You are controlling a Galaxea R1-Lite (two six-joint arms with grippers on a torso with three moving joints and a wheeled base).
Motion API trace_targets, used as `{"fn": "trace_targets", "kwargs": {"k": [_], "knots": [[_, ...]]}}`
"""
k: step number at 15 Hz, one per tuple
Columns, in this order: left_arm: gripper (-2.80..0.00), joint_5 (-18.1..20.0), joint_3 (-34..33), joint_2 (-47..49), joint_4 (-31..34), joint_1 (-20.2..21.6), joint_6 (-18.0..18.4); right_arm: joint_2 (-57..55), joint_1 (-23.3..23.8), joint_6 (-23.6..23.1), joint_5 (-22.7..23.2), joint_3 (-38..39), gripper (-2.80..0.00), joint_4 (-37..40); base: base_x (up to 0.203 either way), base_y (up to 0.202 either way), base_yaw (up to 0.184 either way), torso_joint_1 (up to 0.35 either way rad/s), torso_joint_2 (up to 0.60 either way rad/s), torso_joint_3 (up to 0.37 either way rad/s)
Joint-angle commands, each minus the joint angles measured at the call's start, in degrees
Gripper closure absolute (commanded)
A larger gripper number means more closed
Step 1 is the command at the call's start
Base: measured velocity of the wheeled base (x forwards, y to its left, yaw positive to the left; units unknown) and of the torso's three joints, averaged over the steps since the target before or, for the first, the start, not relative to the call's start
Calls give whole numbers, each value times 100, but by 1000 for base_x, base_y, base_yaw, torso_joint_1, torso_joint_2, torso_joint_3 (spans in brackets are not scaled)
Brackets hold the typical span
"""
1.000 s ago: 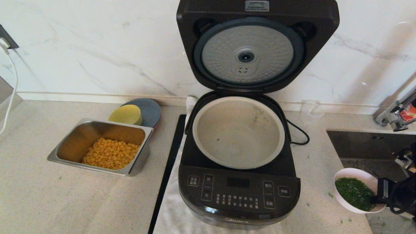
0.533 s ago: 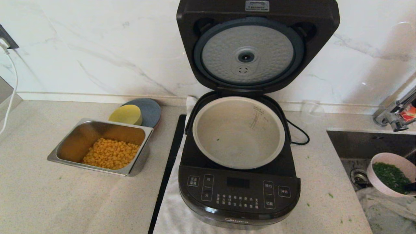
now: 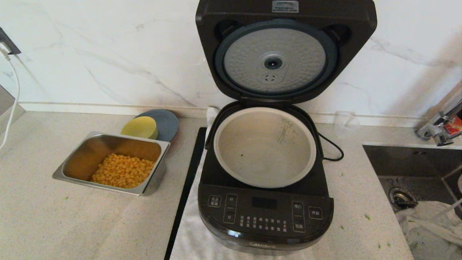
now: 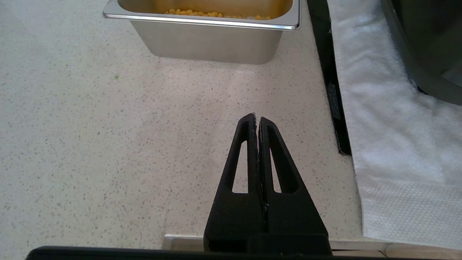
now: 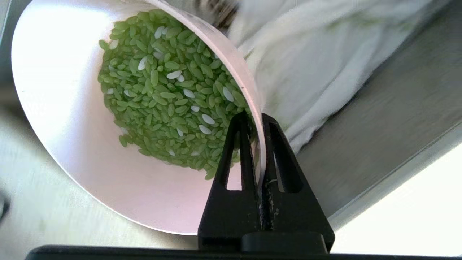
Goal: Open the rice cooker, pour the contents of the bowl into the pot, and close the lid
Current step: Fill a bowl with water from the tap
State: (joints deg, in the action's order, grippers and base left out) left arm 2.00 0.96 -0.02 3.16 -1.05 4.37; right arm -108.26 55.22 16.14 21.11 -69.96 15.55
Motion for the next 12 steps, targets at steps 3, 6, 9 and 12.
{"fn": "trace_targets", "kwargs": {"k": [3, 6, 9, 12], "knots": [[0, 2, 0, -6, 1, -1, 3, -859, 297, 32, 313, -733, 0, 7, 0, 0, 0, 0, 0, 0], [0, 2, 0, -6, 1, -1, 3, -1253, 326, 325, 468, -1226, 0, 12, 0, 0, 0, 0, 0, 0], [0, 2, 0, -6, 1, -1, 3, -1612, 306, 555, 481, -1734, 0, 145, 0, 0, 0, 0, 0, 0], [0, 2, 0, -6, 1, -1, 3, -1774, 333, 565, 593, -2144, 0, 639, 0, 0, 0, 0, 0, 0]]}}
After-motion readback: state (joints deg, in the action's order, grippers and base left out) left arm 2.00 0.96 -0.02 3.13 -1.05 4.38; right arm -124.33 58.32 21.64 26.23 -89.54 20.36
